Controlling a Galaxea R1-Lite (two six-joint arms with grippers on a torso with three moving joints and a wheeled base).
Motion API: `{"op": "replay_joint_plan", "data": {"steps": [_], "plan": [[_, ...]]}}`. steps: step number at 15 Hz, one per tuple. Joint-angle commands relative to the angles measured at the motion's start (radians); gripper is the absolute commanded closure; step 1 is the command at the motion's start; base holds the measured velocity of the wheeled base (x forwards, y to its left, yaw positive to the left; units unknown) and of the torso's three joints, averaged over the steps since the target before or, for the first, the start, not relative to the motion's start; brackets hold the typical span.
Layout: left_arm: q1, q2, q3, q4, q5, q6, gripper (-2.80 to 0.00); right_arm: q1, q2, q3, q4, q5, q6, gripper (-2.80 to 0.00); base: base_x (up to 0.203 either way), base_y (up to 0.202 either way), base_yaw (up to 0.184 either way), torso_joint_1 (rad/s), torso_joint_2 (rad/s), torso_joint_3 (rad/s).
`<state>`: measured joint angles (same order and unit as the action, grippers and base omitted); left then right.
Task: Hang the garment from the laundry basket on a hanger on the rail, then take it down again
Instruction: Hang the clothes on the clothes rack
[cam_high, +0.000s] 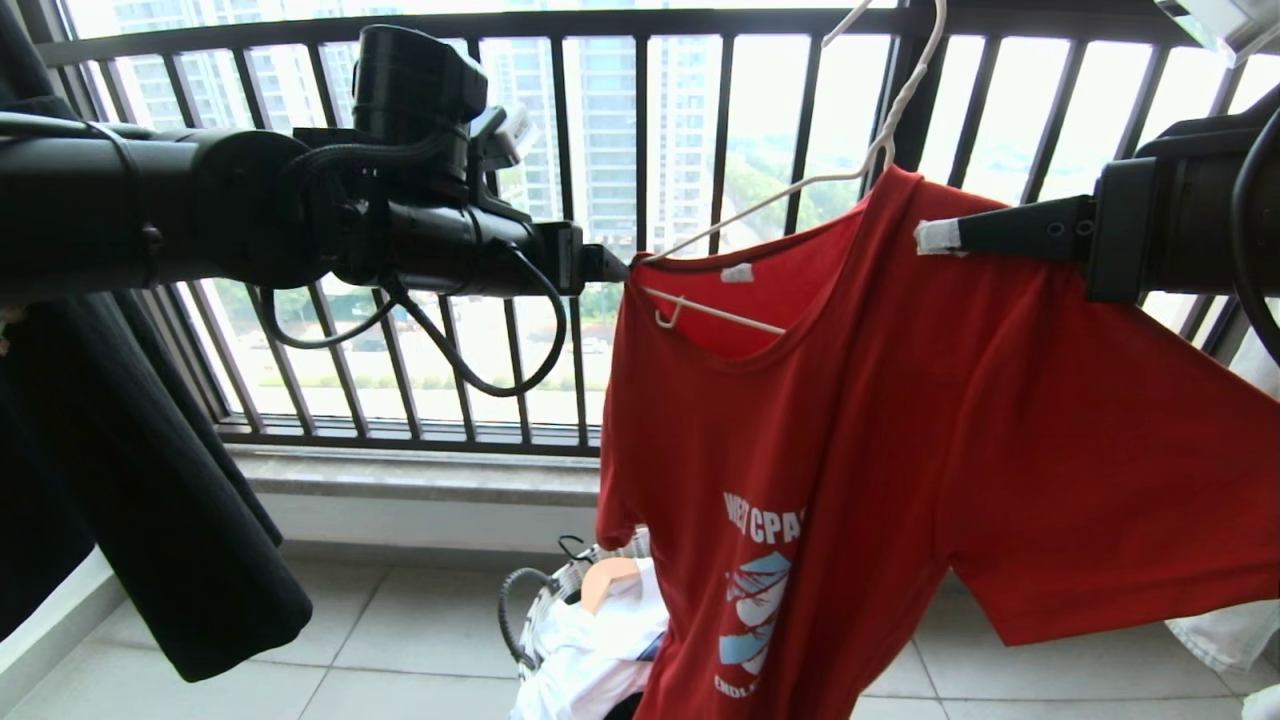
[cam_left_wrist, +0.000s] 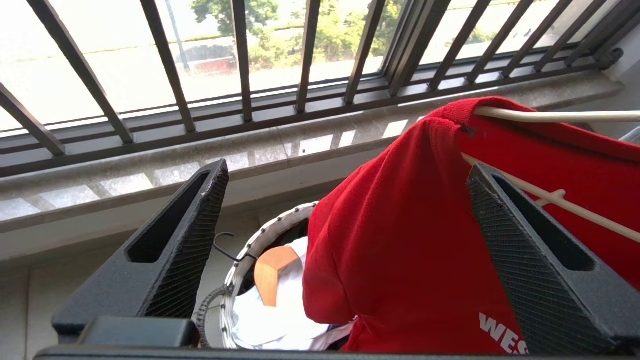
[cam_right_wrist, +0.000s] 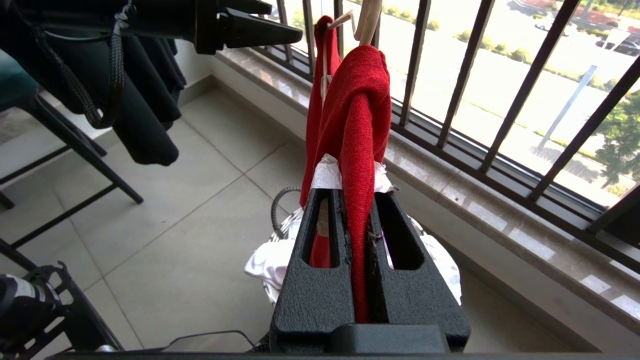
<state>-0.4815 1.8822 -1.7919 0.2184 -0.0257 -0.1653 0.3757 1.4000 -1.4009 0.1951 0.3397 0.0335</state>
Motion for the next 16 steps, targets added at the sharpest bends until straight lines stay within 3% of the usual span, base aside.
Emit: {"op": "replay_joint_plan", "data": {"steps": [1, 16], "plan": [[0.000, 0.018, -0.007, 0.001, 0.000, -0.003, -2.80, 0.001, -0.001, 0.002, 0.001, 0.002, 0.000, 0.00, 0.000, 0.000, 0.000, 0.000, 0.00, 0.000], [-0.002, 0.014, 0.001, -0.001, -0.007, -0.006, -2.80, 0.034, -0.009, 0.003, 0.004, 0.002, -0.001, 0.00, 0.000, 0.000, 0.000, 0.000, 0.00, 0.000]]}}
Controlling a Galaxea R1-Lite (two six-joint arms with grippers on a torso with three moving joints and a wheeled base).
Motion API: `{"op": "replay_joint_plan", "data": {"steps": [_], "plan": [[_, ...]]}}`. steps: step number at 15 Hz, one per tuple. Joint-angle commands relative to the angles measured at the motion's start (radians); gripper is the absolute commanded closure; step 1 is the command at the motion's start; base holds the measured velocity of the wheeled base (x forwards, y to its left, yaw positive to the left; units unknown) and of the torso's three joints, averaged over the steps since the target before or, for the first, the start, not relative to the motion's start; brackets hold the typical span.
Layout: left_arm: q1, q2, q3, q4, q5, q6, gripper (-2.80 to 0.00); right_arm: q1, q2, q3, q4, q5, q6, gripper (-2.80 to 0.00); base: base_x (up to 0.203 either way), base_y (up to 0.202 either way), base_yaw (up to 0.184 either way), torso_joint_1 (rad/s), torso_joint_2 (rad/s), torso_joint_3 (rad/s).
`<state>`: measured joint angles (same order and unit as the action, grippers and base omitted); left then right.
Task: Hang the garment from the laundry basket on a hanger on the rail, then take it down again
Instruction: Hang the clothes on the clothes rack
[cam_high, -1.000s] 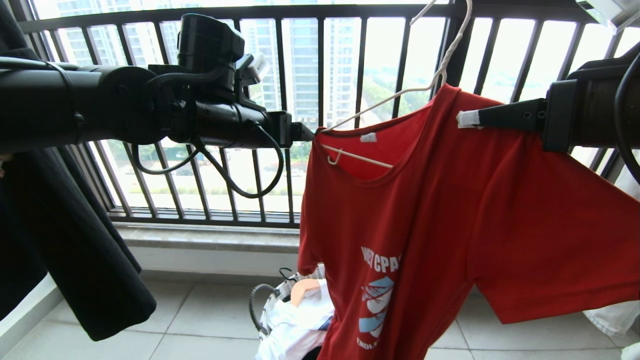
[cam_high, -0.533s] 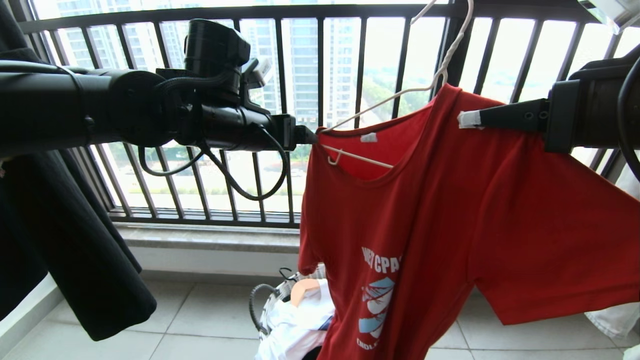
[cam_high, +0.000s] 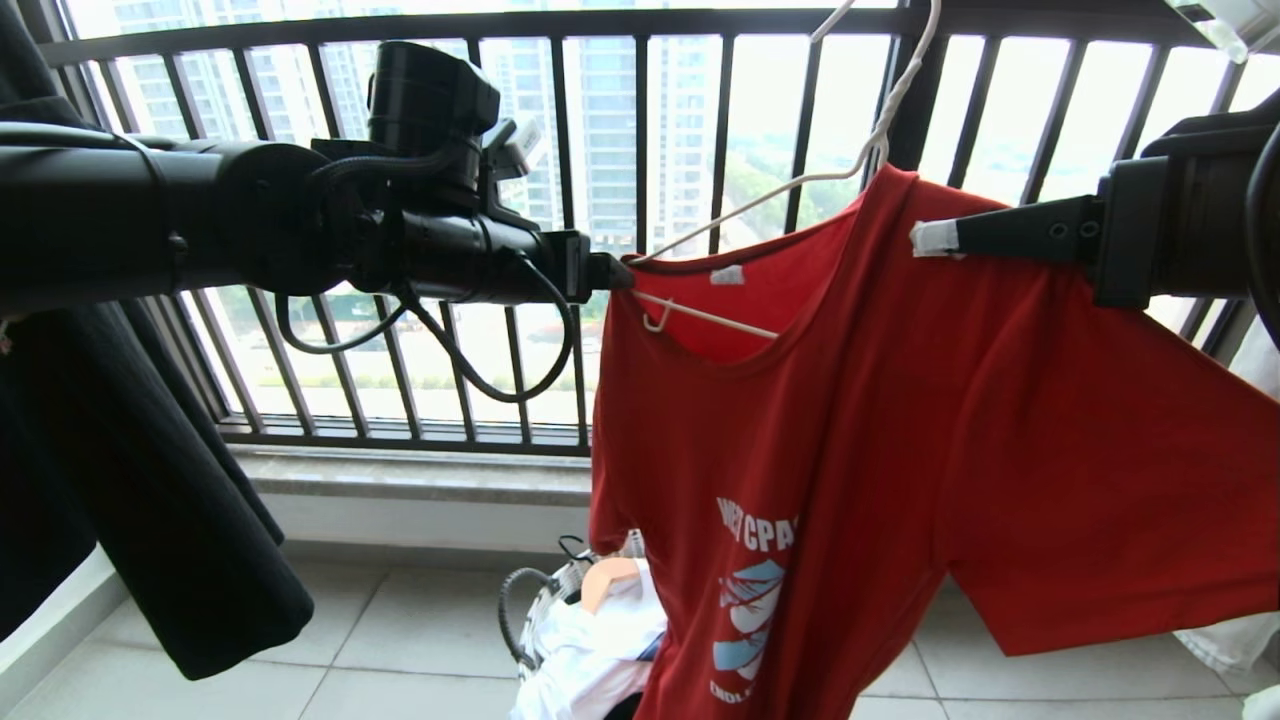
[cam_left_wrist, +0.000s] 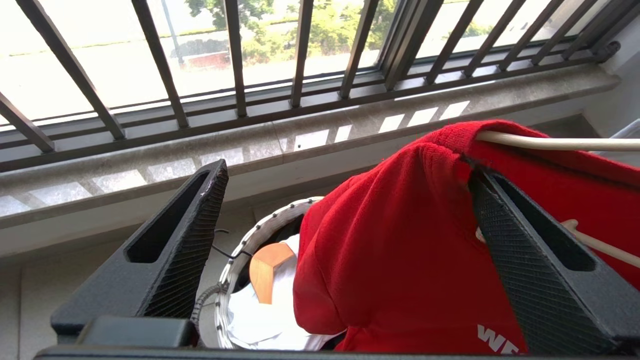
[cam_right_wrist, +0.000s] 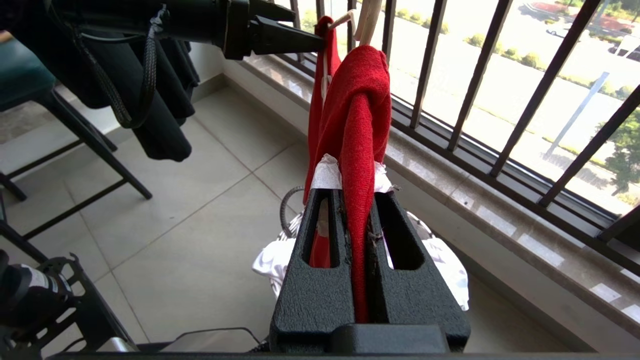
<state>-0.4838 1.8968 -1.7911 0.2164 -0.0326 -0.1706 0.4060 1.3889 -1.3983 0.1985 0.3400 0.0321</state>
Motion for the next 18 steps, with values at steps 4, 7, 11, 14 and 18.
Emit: {"op": "replay_joint_plan", "data": {"steps": [4, 7, 11, 14, 18], "plan": [[0.000, 0.001, 0.001, 0.001, 0.002, -0.001, -2.80, 0.011, 0.005, -0.001, -0.001, 0.002, 0.000, 0.00, 0.000, 0.000, 0.000, 0.000, 0.00, 0.000], [0.001, 0.005, 0.001, -0.002, 0.005, -0.001, -2.80, 0.011, 0.004, -0.001, -0.001, 0.002, 0.000, 0.00, 0.000, 0.000, 0.000, 0.000, 0.00, 0.000], [0.001, 0.007, 0.001, -0.002, 0.008, -0.001, -2.80, 0.011, 0.002, -0.002, -0.001, 0.002, -0.001, 0.00, 0.000, 0.000, 0.000, 0.000, 0.00, 0.000], [0.001, 0.007, 0.001, -0.002, 0.008, -0.001, -2.80, 0.011, -0.001, -0.001, -0.001, 0.002, -0.001, 0.00, 0.000, 0.000, 0.000, 0.000, 0.00, 0.000], [0.001, 0.007, 0.004, -0.020, 0.010, -0.001, -2.80, 0.011, -0.007, 0.001, 0.001, 0.002, -0.017, 0.00, 0.000, 0.000, 0.000, 0.000, 0.00, 0.000]]}}
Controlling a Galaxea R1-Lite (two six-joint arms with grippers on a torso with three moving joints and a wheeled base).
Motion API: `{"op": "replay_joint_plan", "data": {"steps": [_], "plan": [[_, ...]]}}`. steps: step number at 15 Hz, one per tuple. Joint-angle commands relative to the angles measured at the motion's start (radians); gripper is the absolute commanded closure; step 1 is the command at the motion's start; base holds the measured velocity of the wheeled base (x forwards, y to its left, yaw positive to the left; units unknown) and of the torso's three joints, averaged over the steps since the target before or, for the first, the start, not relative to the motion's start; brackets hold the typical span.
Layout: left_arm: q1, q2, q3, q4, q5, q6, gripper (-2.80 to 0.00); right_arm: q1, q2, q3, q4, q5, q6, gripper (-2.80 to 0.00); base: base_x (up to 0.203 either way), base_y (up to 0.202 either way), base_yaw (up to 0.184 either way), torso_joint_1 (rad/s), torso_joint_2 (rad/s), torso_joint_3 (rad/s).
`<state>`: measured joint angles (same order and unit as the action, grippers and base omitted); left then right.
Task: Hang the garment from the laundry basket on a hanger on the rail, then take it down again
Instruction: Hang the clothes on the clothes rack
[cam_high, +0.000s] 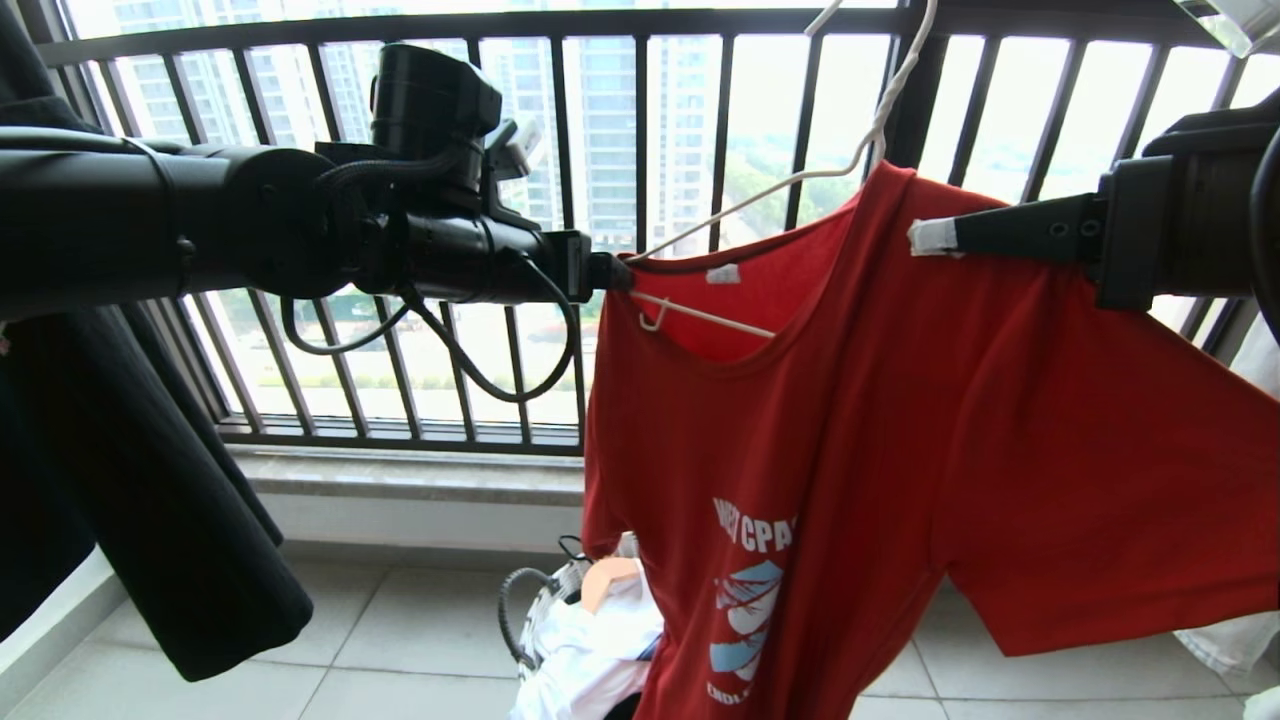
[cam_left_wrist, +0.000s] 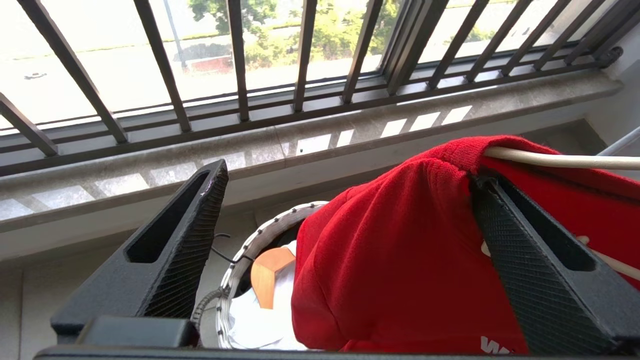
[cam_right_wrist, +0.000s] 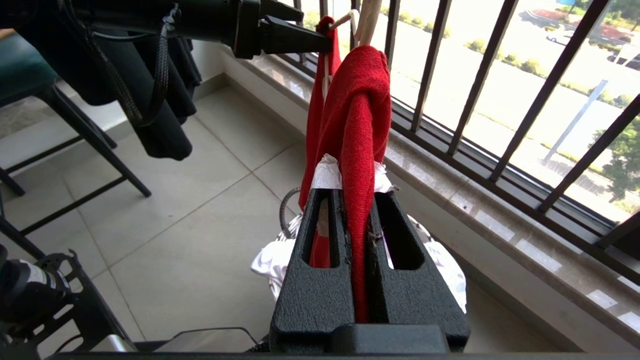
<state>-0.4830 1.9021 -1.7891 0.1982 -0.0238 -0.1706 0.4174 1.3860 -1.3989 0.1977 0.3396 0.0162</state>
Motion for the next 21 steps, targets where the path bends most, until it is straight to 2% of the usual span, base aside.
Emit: {"op": "replay_joint_plan", "data": {"steps": [1, 2, 17, 21], "plan": [[0.000, 0.002, 0.002, -0.003, 0.001, -0.001, -2.80, 0.000, -0.004, 0.001, 0.002, 0.003, -0.001, 0.00, 0.000, 0.000, 0.000, 0.000, 0.00, 0.000], [0.000, 0.002, 0.001, -0.003, 0.001, -0.001, 0.00, 0.000, -0.005, 0.001, 0.002, 0.003, -0.002, 0.00, 0.000, 0.000, 0.000, 0.000, 0.00, 0.000], [0.000, -0.006, 0.002, -0.003, -0.002, -0.001, 0.00, 0.000, -0.006, -0.005, -0.001, -0.001, -0.005, 0.00, 0.000, 0.000, 0.000, 0.000, 0.00, 0.000], [0.000, -0.005, 0.002, -0.003, -0.005, 0.000, 0.00, -0.008, 0.015, -0.011, -0.006, -0.031, -0.005, 0.00, 0.000, 0.000, 0.000, 0.000, 0.00, 0.000]]}}
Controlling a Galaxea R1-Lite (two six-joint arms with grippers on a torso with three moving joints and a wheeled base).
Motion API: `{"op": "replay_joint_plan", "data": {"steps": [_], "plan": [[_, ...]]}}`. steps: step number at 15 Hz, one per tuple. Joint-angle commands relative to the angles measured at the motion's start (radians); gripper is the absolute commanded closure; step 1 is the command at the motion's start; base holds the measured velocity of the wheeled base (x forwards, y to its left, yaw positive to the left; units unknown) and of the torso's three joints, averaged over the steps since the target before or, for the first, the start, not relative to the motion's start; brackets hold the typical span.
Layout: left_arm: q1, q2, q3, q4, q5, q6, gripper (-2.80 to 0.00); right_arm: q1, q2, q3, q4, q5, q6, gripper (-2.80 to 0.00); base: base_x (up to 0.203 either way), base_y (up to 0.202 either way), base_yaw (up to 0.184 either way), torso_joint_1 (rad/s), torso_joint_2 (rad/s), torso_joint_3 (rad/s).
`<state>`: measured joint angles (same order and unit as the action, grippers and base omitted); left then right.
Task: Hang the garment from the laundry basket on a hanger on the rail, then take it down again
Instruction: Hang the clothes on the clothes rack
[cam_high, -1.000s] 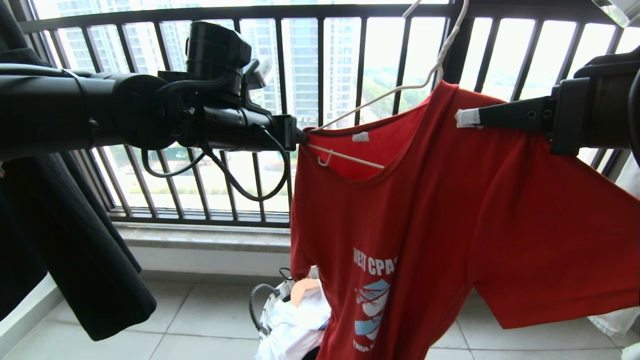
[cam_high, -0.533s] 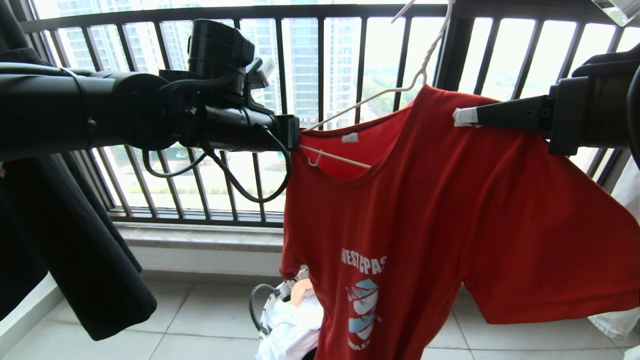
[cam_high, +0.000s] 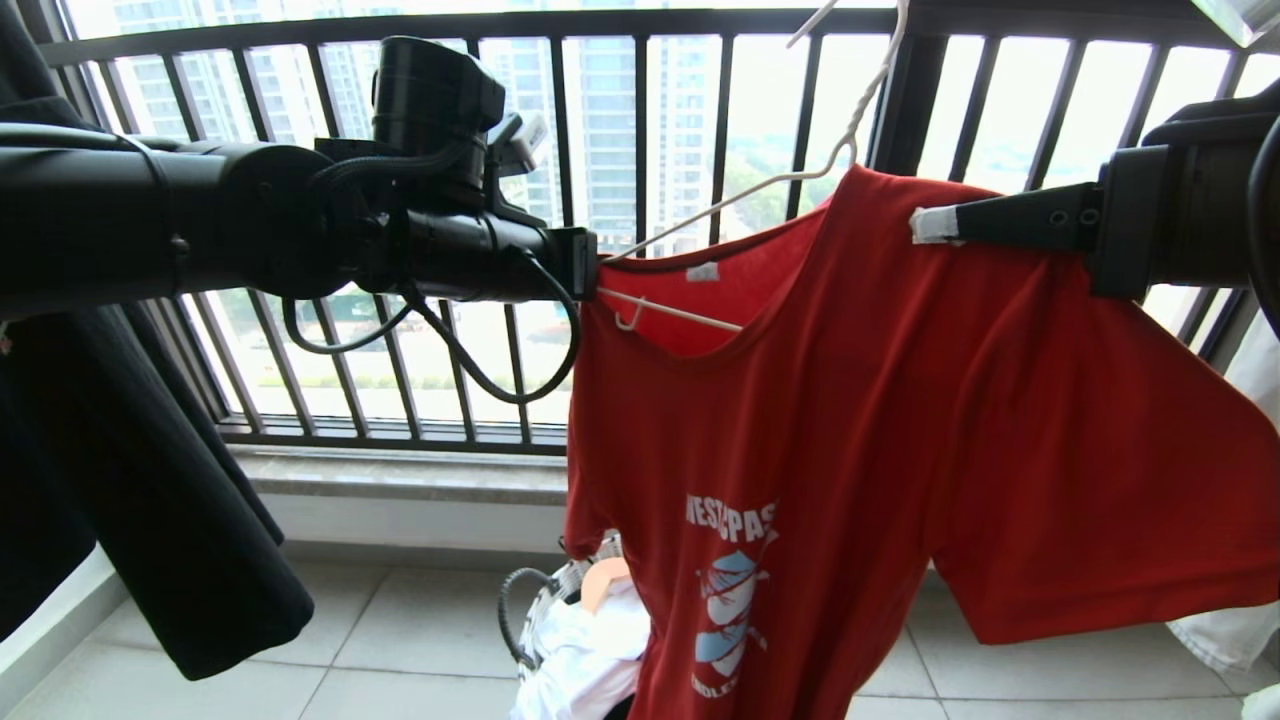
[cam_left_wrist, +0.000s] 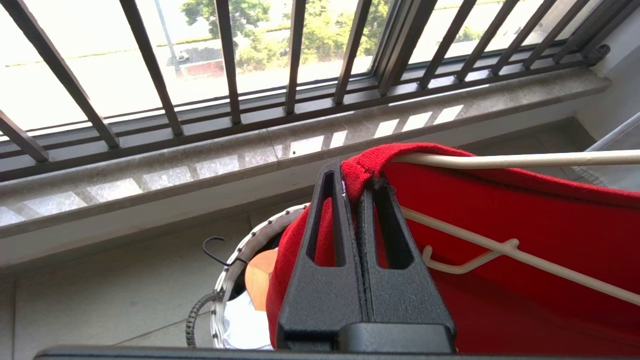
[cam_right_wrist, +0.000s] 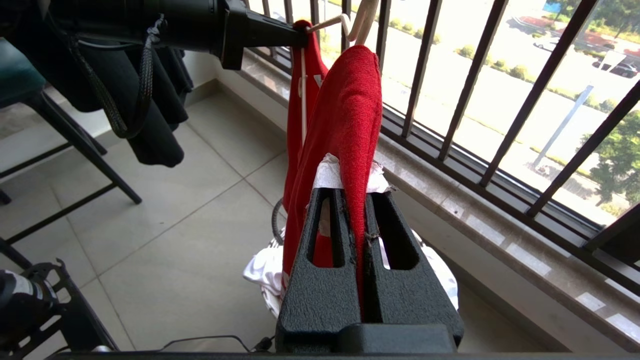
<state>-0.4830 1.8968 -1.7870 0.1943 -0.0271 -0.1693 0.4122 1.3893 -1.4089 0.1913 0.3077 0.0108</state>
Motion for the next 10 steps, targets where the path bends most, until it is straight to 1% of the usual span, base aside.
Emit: {"op": "replay_joint_plan", "data": {"steps": [1, 4, 5, 10], "plan": [[0.000, -0.001, 0.000, 0.001, -0.002, -0.001, 0.00, -0.006, 0.016, 0.001, 0.000, 0.001, 0.000, 0.00, 0.000, 0.000, 0.000, 0.000, 0.00, 0.000], [0.000, 0.001, 0.001, 0.001, -0.004, -0.001, 0.00, -0.001, 0.021, 0.008, 0.000, 0.016, 0.001, 0.00, 0.000, 0.000, 0.000, 0.000, 0.00, 0.000], [0.000, 0.000, 0.008, 0.001, -0.004, -0.001, -2.80, 0.000, 0.022, 0.008, 0.000, 0.022, 0.002, 0.00, 0.000, 0.000, 0.000, 0.000, 0.00, 0.000], [-0.002, 0.002, 0.012, -0.003, -0.004, 0.001, -2.80, 0.002, 0.014, 0.007, -0.001, 0.036, 0.002, 0.00, 0.000, 0.000, 0.000, 0.000, 0.00, 0.000]]}}
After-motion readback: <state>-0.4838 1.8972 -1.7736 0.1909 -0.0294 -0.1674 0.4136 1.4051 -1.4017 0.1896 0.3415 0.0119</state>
